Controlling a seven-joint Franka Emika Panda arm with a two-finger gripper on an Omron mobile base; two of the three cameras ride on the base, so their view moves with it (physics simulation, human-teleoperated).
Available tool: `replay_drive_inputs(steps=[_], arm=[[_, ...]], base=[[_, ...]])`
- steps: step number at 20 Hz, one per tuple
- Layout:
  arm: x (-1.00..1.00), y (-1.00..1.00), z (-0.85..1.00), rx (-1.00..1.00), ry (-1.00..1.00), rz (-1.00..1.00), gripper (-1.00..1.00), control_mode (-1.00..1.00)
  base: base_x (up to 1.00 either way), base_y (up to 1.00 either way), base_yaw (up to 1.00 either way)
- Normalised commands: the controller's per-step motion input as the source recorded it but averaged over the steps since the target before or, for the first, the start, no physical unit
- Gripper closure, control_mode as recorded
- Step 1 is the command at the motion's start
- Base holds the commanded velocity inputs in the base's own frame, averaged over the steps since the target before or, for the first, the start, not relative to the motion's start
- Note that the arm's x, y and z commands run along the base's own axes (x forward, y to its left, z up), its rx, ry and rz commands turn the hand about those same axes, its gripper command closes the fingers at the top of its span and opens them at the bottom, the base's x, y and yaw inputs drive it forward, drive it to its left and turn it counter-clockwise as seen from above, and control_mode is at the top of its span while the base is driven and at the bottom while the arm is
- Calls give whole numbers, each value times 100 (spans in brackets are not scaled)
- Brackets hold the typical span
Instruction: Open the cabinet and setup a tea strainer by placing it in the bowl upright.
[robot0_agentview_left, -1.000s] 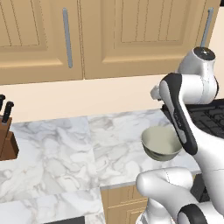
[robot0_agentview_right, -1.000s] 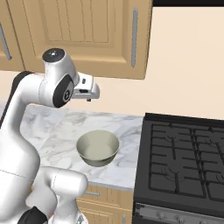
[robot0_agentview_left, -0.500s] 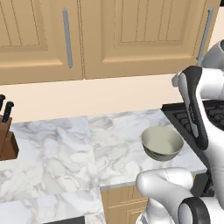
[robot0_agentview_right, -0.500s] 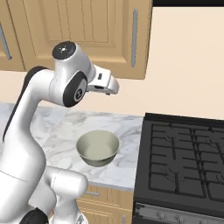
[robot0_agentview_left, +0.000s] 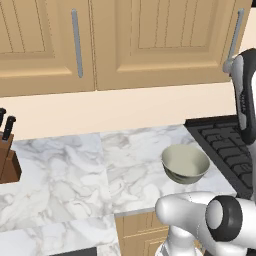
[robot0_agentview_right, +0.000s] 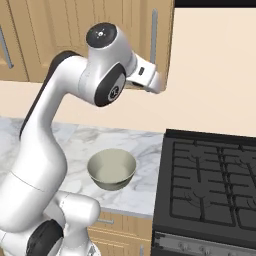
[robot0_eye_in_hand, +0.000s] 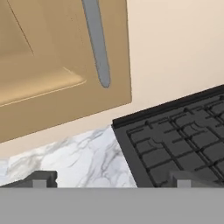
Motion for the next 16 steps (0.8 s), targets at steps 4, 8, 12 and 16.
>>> replay_drive_inputs(steps=[4, 8, 12, 16], arm=[[31, -22, 38, 6, -16, 10, -100, -100], [52, -9, 40, -4, -11, 12, -100, -100], [52, -10, 40, -15, 0, 1, -100, -100], [42, -8, 22, -4, 4, -1, -100, -100]], base=[[0, 0, 0], [0, 0, 0], [0, 0, 0], [0, 0, 0]])
